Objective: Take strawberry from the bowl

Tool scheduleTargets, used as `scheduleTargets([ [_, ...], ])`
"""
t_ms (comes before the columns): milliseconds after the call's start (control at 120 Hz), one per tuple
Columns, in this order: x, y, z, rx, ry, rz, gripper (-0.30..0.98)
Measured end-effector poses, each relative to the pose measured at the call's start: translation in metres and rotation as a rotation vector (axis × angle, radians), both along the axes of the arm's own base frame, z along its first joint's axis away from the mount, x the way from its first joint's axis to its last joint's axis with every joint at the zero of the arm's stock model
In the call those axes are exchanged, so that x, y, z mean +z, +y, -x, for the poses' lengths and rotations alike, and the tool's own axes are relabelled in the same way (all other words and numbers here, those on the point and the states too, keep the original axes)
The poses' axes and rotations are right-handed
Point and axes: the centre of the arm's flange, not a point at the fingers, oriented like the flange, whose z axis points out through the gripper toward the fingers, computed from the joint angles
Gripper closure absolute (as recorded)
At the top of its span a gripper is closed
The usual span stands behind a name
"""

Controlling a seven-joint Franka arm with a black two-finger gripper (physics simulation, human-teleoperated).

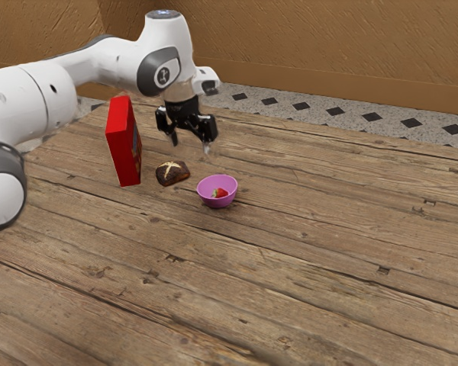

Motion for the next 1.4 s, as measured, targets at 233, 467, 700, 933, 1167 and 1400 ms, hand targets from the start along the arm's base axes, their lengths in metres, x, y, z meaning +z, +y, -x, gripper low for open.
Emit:
scheduleTargets([
  [233,-0.029,-0.005,0.001,-0.009,0.065,0.011,0.02],
  [467,-0.094,-0.009,-0.030,0.006,0.049,0.063,0.01],
  [700,-0.123,0.001,-0.047,0.030,-0.001,0.067,0.07],
  [933,-0.157,0.008,-0.068,0.032,-0.052,0.058,0.29],
  [1167,-0.181,0.013,-0.078,0.031,-0.082,0.058,0.40],
  [1400,-0.194,0.019,-0.085,0.033,-0.110,0.061,0.44],
])
